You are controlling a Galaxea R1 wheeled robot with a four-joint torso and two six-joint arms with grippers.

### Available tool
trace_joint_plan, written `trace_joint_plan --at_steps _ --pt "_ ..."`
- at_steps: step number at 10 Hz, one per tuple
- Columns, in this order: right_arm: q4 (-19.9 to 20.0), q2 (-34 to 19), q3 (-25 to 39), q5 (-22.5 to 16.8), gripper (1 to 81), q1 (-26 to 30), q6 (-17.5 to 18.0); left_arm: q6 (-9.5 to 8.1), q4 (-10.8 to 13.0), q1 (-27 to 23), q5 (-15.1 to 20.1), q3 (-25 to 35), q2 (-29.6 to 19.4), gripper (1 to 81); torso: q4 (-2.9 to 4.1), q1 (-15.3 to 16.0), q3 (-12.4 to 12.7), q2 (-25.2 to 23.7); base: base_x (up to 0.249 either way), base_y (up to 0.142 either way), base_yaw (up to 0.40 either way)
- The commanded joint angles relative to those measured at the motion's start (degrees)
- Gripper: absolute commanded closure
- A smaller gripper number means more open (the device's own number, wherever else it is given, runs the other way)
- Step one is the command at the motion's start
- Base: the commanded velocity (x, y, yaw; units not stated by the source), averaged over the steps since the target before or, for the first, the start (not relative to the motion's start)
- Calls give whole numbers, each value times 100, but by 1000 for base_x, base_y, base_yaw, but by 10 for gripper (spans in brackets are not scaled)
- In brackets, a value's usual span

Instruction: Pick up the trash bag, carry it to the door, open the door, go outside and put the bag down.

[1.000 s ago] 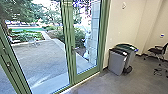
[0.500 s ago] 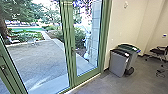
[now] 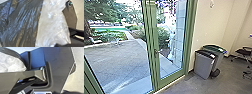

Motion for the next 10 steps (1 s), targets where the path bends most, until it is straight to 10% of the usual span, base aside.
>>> trace_joint_plan --at_steps 1,10 --pt "-56 -16 -5 -315 10 234 -18 28 21 -341 365 29 41 811 0 0 0 0 153 -82 0" --pt "-56 -16 -22 -306 10 216 -18 28 21 -350 366 29 49 811 0 0 0 0 152 -82 0"
